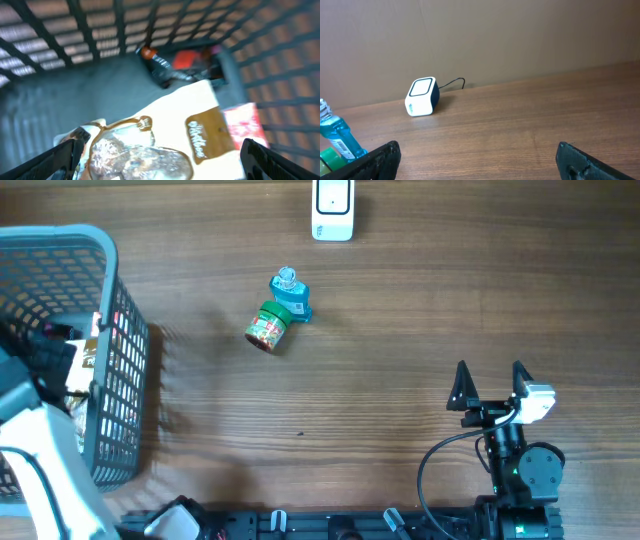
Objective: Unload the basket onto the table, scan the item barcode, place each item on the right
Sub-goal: 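Move the left gripper into the basket and grasp the beige snack bag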
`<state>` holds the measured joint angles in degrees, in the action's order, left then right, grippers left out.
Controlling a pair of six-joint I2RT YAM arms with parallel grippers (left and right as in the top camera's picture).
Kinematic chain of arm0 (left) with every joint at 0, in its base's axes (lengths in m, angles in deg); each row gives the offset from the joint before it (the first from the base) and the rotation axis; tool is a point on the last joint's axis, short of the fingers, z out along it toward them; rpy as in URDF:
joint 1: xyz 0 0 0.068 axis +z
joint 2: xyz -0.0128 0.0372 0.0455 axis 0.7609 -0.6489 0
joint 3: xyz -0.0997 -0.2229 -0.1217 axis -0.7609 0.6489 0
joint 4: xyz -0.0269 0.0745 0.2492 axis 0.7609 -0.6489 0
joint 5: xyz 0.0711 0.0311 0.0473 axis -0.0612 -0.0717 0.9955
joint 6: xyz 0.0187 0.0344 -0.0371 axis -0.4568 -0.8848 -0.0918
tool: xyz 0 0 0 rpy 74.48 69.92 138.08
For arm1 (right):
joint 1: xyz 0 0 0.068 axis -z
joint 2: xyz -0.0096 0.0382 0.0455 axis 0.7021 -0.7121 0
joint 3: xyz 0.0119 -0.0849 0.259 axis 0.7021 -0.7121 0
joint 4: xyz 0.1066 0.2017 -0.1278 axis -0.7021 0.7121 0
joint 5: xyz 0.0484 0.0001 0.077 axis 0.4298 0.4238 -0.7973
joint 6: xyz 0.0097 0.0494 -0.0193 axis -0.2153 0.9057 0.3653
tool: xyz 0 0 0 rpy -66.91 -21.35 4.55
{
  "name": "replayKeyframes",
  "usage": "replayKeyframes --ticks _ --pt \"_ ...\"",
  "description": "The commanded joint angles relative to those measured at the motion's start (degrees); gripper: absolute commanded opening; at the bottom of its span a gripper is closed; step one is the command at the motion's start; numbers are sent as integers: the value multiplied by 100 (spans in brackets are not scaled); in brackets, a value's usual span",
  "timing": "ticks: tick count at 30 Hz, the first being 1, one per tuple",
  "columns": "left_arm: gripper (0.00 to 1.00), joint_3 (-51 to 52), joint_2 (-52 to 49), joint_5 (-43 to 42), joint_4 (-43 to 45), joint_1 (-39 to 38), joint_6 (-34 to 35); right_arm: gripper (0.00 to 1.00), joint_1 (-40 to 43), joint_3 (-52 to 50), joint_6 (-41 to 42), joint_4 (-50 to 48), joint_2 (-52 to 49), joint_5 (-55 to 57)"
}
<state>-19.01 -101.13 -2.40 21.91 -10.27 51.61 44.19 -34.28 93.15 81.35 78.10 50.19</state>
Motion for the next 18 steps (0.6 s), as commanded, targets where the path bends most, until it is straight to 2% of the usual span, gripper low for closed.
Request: replayKeyframes --ticks 1,6,13,18 --pt "100 -22 -575 -822 -20 503 116 100 -35 -7 -63 -15 31 -55" --pt "100 -22 -951 -815 -260 984 168 100 -35 -7 -66 -15 31 -55" --pt "100 -22 -970 -723 -916 1694 225 100 -35 -7 -66 -15 31 -55" --pt "100 111 -970 -728 -905 1845 -208 100 -35 -7 -66 -15 31 -55"
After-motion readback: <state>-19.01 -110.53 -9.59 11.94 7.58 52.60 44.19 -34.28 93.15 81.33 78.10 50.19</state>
